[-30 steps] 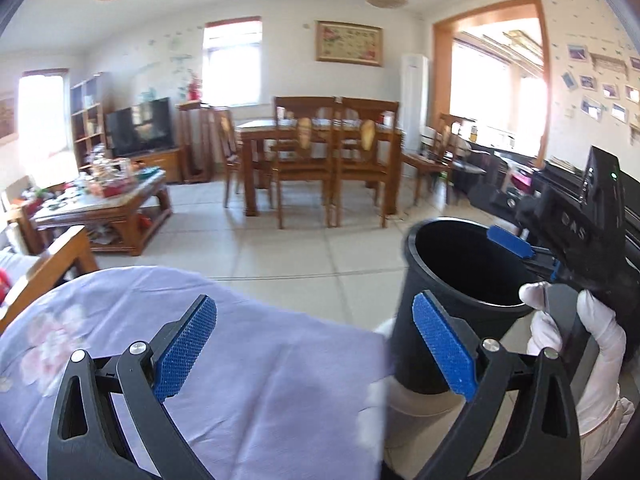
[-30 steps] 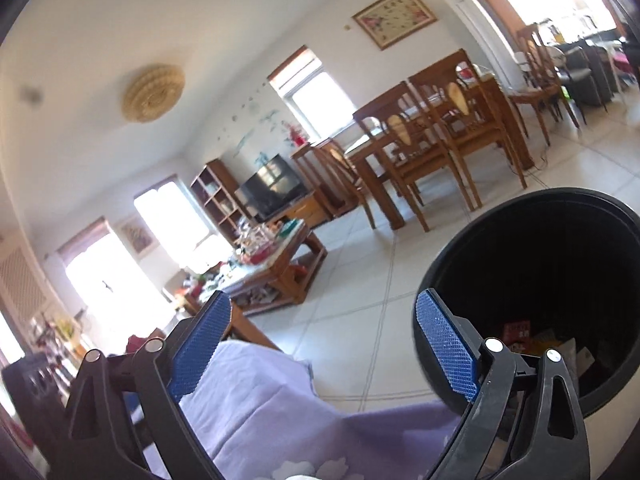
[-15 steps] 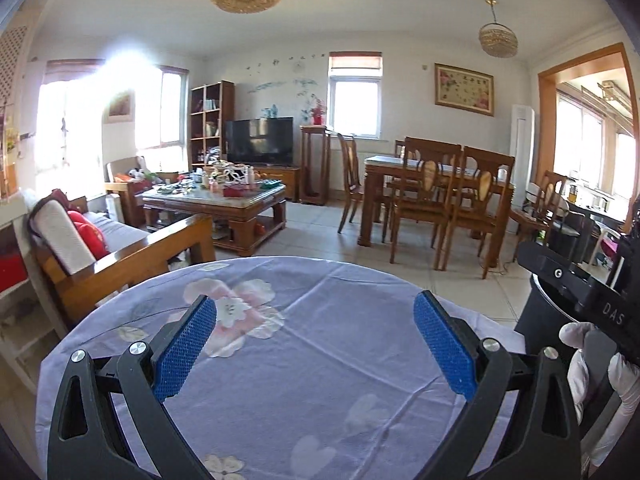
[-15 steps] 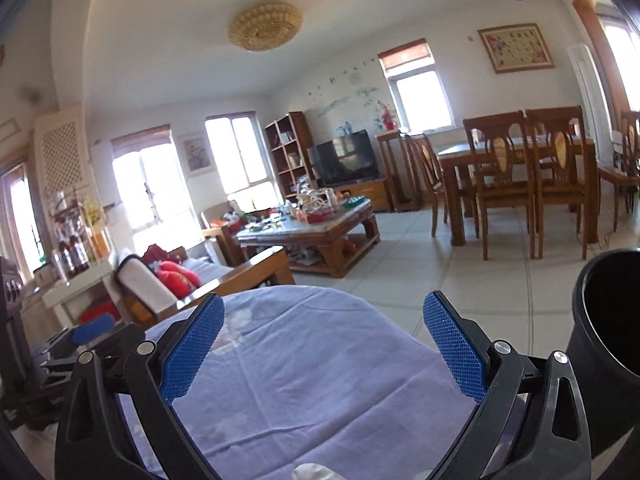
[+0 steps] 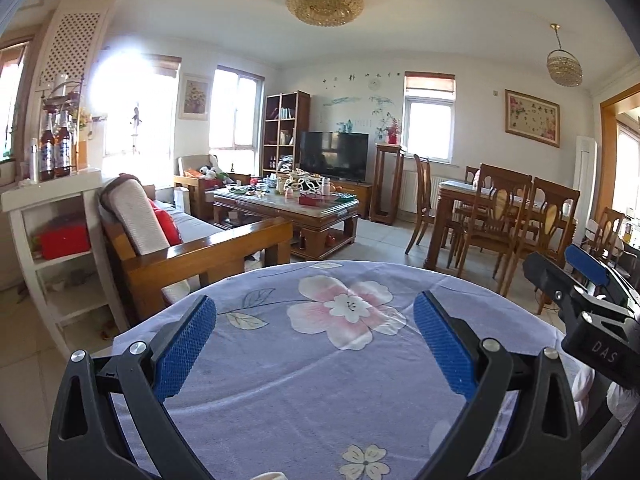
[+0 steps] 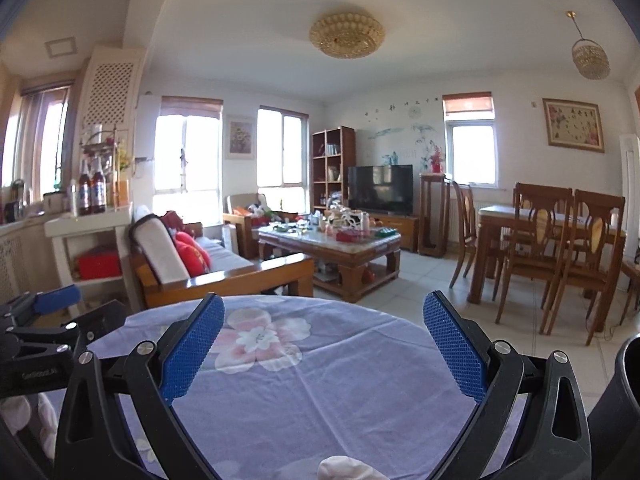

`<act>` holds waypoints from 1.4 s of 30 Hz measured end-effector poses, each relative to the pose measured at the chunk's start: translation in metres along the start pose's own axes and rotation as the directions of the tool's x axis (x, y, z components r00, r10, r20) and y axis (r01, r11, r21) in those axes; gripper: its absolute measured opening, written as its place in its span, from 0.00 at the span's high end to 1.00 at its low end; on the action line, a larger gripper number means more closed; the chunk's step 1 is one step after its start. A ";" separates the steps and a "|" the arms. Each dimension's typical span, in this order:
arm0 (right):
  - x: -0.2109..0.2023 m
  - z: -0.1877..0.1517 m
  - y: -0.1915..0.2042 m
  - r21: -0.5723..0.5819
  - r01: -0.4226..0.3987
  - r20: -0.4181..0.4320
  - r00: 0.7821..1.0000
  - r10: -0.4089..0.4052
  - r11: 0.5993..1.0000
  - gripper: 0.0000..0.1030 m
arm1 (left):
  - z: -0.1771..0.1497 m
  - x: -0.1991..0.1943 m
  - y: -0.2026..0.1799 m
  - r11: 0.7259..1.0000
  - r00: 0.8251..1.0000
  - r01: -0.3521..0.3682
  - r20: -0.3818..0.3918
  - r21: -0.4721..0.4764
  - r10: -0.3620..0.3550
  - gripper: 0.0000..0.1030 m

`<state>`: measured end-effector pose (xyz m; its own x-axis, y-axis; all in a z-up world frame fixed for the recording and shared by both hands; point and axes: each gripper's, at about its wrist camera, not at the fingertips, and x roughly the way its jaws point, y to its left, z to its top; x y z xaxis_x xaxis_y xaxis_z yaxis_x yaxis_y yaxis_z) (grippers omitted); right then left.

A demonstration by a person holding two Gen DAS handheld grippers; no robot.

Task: Collect trash

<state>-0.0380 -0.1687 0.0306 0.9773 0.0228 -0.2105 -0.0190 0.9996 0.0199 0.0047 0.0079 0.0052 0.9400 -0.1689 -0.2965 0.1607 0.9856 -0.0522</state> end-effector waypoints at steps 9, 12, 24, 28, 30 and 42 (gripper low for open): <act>-0.010 -0.004 -0.004 0.026 -0.001 0.042 0.999 0.000 1.000 0.05 | -0.001 -0.001 0.008 0.997 0.997 -0.073 0.016 -0.027 0.073 0.05; -0.015 -0.005 -0.006 0.014 0.002 0.053 0.999 -0.003 1.000 0.05 | -0.001 -0.001 0.006 0.997 0.997 -0.078 0.025 -0.021 0.078 0.05; -0.027 -0.006 -0.015 0.016 0.000 0.078 0.997 -0.001 1.000 0.05 | -0.002 -0.008 0.000 0.993 0.992 -0.117 0.055 0.009 0.116 0.05; -0.032 -0.006 -0.015 0.016 0.010 0.096 0.995 -0.011 1.000 0.05 | -0.002 -0.015 -0.001 0.986 0.983 -0.167 0.078 0.008 0.166 0.05; -0.034 -0.006 -0.016 0.017 0.012 0.106 0.994 -0.014 1.000 0.05 | -0.002 -0.017 0.000 0.978 0.975 -0.208 0.086 0.002 0.207 0.05; -0.039 -0.005 -0.016 0.017 0.013 0.121 0.993 -0.015 1.000 0.05 | 0.001 -0.021 0.004 0.979 0.974 -0.203 0.103 -0.005 0.202 0.05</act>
<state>-0.0770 -0.1859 0.0334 0.9959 0.0061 -0.0908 -0.0031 0.9994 0.0340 -0.0136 0.0156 0.0120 0.9790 0.0350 -0.2007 -0.0349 0.9994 0.0041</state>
